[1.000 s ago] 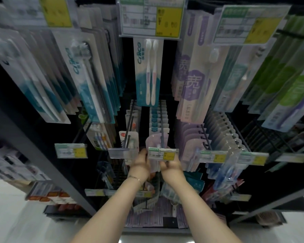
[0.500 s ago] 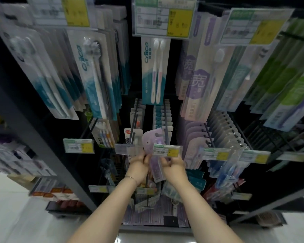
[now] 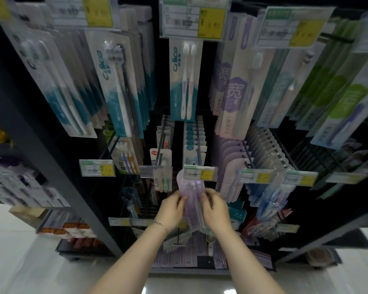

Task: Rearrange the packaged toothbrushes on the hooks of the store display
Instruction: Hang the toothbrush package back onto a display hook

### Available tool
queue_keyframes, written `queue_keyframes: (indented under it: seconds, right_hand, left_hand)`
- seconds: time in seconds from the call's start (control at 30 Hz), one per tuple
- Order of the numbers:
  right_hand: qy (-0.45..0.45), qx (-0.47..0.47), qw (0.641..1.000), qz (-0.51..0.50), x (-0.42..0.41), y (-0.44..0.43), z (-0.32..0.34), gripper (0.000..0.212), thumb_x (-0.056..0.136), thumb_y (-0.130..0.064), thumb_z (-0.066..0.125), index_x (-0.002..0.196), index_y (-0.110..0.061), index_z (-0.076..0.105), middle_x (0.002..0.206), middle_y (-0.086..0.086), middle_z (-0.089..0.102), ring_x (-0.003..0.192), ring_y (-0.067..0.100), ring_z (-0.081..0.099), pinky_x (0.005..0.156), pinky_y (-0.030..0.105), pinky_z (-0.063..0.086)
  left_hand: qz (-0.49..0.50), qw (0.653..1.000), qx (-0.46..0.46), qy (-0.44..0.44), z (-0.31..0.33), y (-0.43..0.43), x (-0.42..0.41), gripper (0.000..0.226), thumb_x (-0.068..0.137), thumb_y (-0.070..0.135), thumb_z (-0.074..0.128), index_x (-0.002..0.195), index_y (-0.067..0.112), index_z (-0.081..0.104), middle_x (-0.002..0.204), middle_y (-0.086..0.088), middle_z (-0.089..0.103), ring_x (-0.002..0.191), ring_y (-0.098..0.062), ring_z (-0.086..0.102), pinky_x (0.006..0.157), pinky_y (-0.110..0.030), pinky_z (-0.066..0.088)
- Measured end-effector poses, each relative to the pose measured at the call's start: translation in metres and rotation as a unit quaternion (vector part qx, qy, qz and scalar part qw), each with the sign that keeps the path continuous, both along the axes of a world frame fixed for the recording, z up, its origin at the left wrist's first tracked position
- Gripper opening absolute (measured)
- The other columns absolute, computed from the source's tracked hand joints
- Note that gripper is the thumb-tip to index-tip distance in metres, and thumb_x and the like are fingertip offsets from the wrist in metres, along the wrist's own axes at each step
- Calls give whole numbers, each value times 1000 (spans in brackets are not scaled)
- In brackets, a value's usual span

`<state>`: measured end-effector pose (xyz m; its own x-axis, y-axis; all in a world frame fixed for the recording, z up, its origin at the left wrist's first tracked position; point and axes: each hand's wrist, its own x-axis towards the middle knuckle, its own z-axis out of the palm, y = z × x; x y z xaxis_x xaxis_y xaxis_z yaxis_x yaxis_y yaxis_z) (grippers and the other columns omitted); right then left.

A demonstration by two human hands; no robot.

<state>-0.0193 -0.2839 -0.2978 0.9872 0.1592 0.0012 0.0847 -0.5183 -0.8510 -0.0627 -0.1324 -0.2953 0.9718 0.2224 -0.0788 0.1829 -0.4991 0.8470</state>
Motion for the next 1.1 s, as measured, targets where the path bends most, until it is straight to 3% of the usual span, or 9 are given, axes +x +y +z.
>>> queue_keyframes:
  seconds: [0.2, 0.4, 0.6, 0.7, 0.83, 1.1]
  right_hand:
    - [-1, -3, 1000, -27, 1, -20, -5, 25, 99, -35, 51, 110, -18, 65, 104, 1, 65, 96, 19, 62, 84, 38, 51]
    - [-26, 5, 997, -70, 9, -47, 6, 27, 99, -30, 51, 117, -13, 63, 108, 4, 63, 98, 20, 60, 86, 37, 50]
    - [-40, -3, 993, -108, 24, -73, 16, 29, 99, -40, 49, 111, -17, 63, 102, 1, 63, 92, 17, 60, 76, 31, 45]
    - [-49, -4, 992, -114, 31, -80, 24, 23, 100, -38, 48, 103, -19, 62, 97, 2, 63, 89, 19, 60, 73, 30, 40]
    - [-34, -19, 991, -128, 39, -88, 25, 26, 100, -37, 48, 110, -17, 62, 104, 6, 63, 95, 24, 60, 78, 32, 42]
    - [-8, -20, 993, -114, 35, -88, 21, 22, 101, -38, 45, 105, -20, 58, 101, 5, 59, 90, 20, 55, 76, 31, 39]
  left_hand:
    - [-22, 1000, -1, -19, -2, -24, 1, 21, 104, 23, 47, 117, 21, 64, 101, 5, 70, 88, -10, 66, 84, -34, 55]
    - [-45, 999, 10, -24, 12, -51, 24, 20, 104, 24, 47, 107, 11, 62, 100, -4, 69, 94, -16, 65, 90, -36, 52]
    - [-68, 997, -4, -30, 28, -81, 42, 21, 105, 23, 46, 102, 8, 60, 95, -7, 67, 91, -19, 63, 81, -28, 47]
    - [-79, 997, 6, -23, 31, -89, 50, 25, 105, 30, 44, 106, 10, 59, 100, -6, 68, 96, -19, 64, 87, -32, 51]
    - [-96, 995, 20, -14, 39, -98, 59, 28, 105, 33, 43, 112, 12, 59, 108, -6, 69, 101, -18, 64, 92, -37, 52]
    - [-92, 993, 69, 25, 36, -99, 62, 30, 105, 33, 41, 107, 7, 55, 97, -12, 66, 88, -24, 64, 82, -43, 55]
